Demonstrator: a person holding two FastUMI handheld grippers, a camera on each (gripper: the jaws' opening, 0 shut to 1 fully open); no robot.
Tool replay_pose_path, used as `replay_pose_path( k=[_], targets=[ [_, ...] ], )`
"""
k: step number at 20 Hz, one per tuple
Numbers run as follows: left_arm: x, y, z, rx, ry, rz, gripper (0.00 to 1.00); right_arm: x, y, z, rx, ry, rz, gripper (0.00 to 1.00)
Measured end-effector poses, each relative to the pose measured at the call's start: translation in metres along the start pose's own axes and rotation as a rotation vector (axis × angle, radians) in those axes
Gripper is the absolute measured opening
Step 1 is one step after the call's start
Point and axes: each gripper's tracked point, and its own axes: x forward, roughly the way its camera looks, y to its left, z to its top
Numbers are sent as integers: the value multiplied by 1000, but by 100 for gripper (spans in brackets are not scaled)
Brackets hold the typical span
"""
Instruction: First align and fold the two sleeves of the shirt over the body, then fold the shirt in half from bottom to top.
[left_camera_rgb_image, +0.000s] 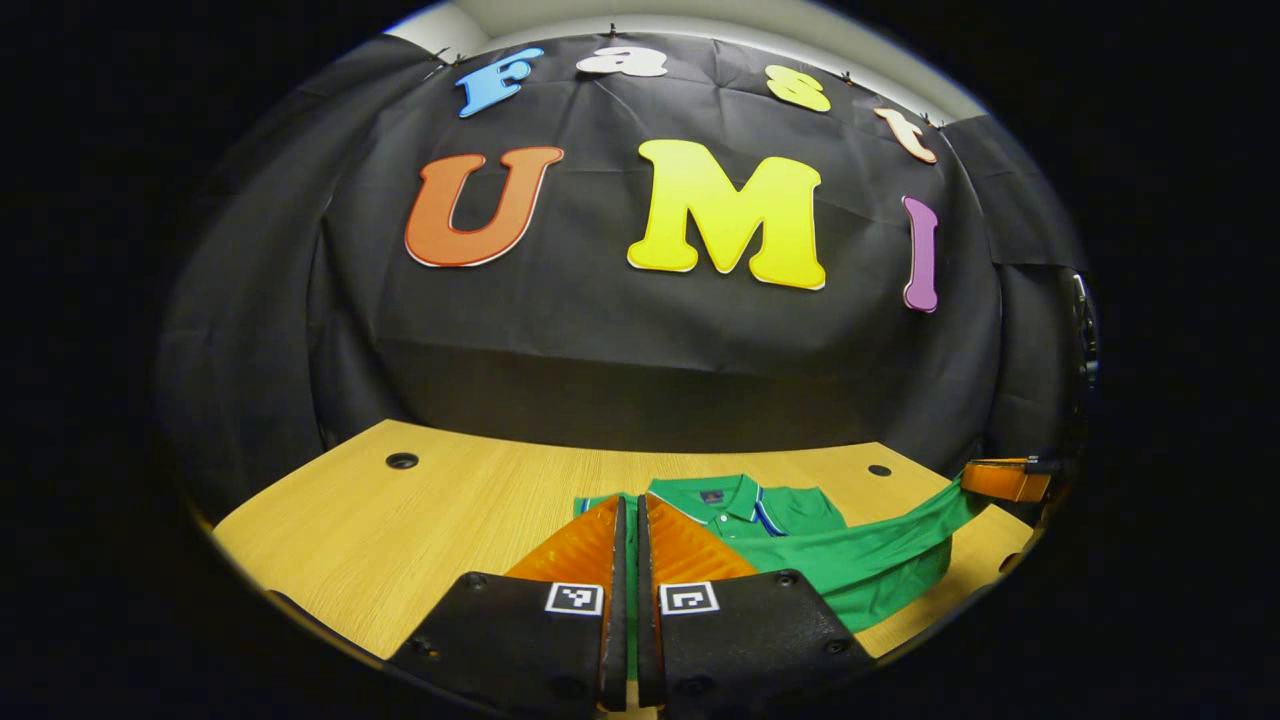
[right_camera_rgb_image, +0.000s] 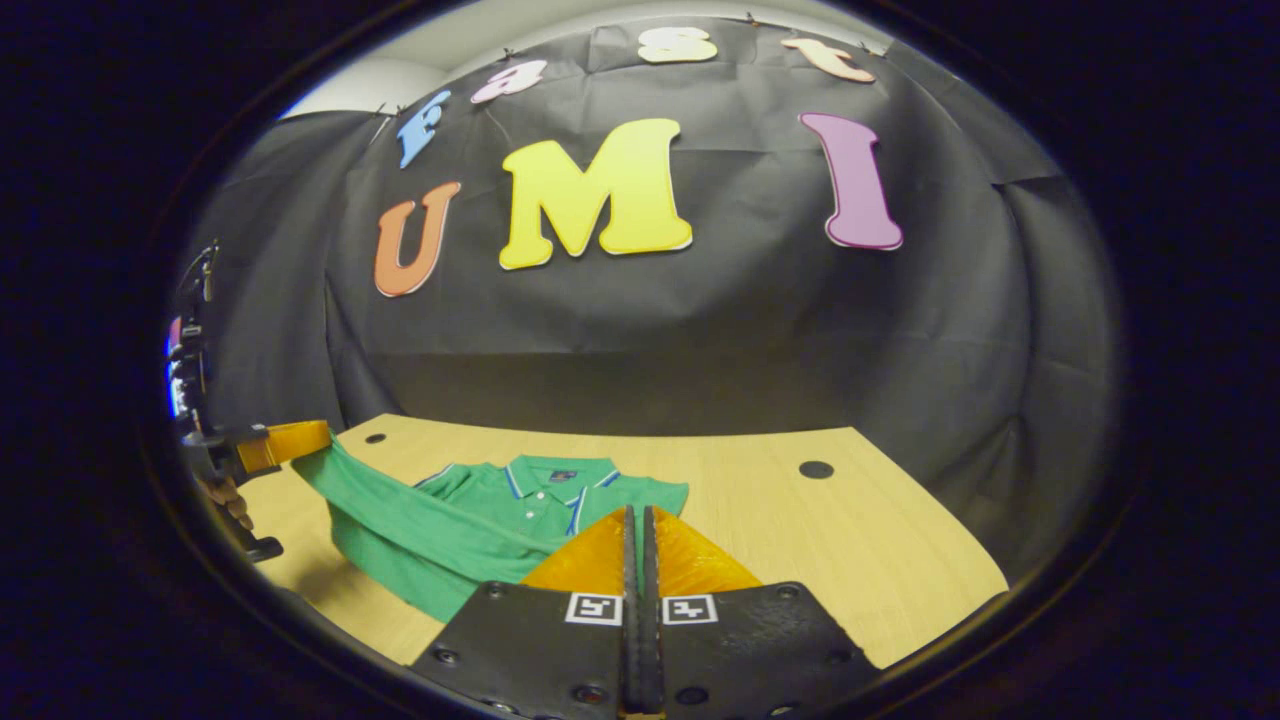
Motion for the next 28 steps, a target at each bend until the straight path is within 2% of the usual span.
replay_pose_path(
  k=[4,7,10,12,17,19,20,21,22,24,25,28],
  targets=[
    [58,9,7,41,-12,11,7,74,3,17,-27,-4,-20,0],
    [96,20,8,33,-28,26,7,123,-2,34,-21,-8,-39,0],
    [129,37,-8,12,6,52,6,165,-7,39,-17,-2,-60,0],
    [147,41,-18,15,27,49,7,188,-9,34,-28,12,-68,0],
    [170,42,-23,97,19,38,8,228,-11,17,-85,10,-116,0],
    [171,46,-28,96,20,59,16,234,-9,5,-75,31,-118,0],
    [170,54,-28,90,13,92,34,234,-11,4,-89,35,-126,11],
    [170,58,-32,85,20,106,53,234,-16,4,-110,39,-153,16],
    [170,58,-41,78,45,112,74,230,-19,6,-125,42,-173,36],
    [166,61,-58,69,95,131,100,219,-19,6,-132,58,-194,77],
    [161,62,-62,63,108,140,100,212,-17,10,-136,57,-197,97],
    [144,59,-56,50,98,145,100,187,-1,10,-147,45,-180,95]
  ],
)
